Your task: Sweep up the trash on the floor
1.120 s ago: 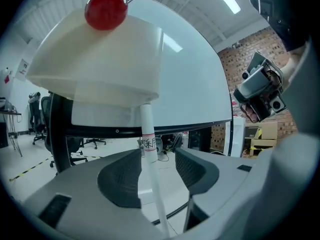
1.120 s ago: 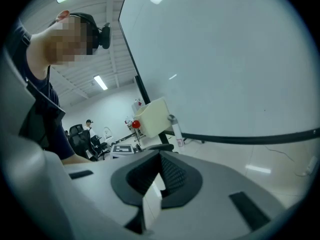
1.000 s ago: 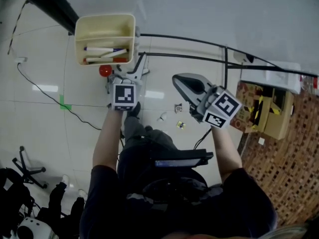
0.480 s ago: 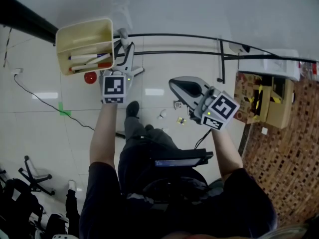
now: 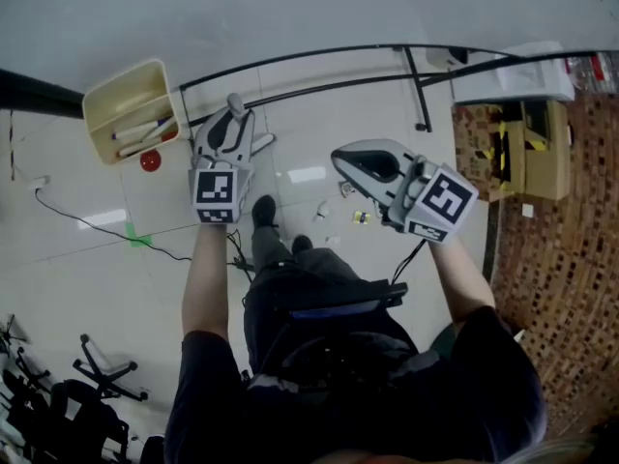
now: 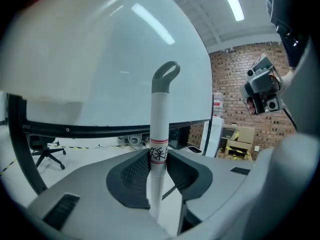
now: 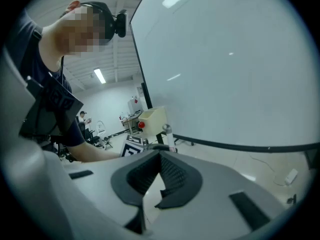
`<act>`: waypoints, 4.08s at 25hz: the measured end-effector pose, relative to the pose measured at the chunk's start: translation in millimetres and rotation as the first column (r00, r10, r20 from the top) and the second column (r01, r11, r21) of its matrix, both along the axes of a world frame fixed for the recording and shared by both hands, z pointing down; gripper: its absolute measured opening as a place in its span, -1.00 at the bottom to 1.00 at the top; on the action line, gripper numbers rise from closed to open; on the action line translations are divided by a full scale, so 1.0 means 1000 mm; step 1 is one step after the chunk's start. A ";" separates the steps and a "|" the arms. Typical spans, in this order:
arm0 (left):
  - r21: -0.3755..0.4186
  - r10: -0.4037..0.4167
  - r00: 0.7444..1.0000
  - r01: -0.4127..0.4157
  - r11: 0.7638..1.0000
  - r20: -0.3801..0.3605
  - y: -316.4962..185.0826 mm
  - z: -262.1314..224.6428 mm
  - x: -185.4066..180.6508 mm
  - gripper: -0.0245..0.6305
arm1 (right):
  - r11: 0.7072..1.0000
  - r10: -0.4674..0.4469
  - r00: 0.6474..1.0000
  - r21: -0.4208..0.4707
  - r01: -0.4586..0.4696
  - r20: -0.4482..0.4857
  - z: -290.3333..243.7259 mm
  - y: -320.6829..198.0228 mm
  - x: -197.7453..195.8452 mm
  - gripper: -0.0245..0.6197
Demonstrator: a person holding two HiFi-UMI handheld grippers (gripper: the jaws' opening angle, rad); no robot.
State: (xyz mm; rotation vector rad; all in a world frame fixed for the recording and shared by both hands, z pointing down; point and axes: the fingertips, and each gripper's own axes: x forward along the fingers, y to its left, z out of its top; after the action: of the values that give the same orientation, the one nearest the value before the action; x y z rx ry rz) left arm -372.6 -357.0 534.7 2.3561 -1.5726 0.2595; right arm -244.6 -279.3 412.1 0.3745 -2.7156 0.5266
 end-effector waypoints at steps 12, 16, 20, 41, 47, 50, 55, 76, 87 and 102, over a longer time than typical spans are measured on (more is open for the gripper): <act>0.045 0.269 0.961 -0.272 0.961 0.067 -0.012 -0.090 0.100 -0.62 | 0.981 0.163 0.985 0.099 -0.167 0.051 -0.087 -0.015 0.043 -0.81; 0.080 0.376 0.920 -0.385 0.919 0.107 -0.014 -0.127 0.147 -0.62 | 0.950 0.247 0.966 0.174 -0.258 0.082 -0.125 -0.029 0.055 -0.34; 0.099 0.444 0.882 -0.462 0.882 0.157 -0.004 -0.157 0.200 -0.62 | 0.905 0.324 0.938 0.247 -0.345 0.123 -0.165 -0.042 0.073 -0.22; 0.125 0.667 0.684 -0.720 0.683 0.297 0.120 -0.202 0.441 -0.62 | 0.823 0.400 0.904 0.374 -0.428 0.154 -0.198 0.063 0.281 -0.50; 0.086 0.685 0.638 -0.751 0.655 0.351 0.141 -0.183 0.484 -0.61 | 0.842 0.383 0.913 0.352 -0.408 0.139 -0.175 0.089 0.324 -0.50; 0.068 0.692 0.616 -0.763 0.642 0.376 0.149 -0.170 0.500 -0.61 | 0.843 0.369 0.922 0.376 -0.384 0.114 -0.163 0.099 0.335 -0.50; 0.030 0.710 0.578 -0.783 0.621 0.402 0.147 -0.138 0.518 -0.61 | 0.856 0.351 0.931 0.369 -0.361 0.095 -0.132 0.098 0.342 -0.50; -0.127 0.855 0.382 -0.885 0.448 0.351 0.122 0.032 0.559 -0.62 | 0.881 0.462 0.886 0.100 -0.463 0.033 0.038 0.058 0.368 -0.51; -0.218 0.952 0.113 -0.960 0.178 0.284 0.144 0.046 0.580 -0.62 | 0.807 0.591 0.804 -0.029 -0.590 0.061 0.051 0.059 0.391 -0.52; -0.225 0.954 0.227 -0.937 0.269 0.195 0.145 0.042 0.593 -0.61 | 0.728 0.676 0.734 0.096 -0.679 0.070 0.055 0.067 0.410 -0.42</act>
State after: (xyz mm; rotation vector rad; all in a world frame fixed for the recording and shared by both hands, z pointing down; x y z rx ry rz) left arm 220.6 -212.0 576.6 2.9861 0.1488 0.9304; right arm 165.6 -211.9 466.7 1.4398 -2.5708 0.5493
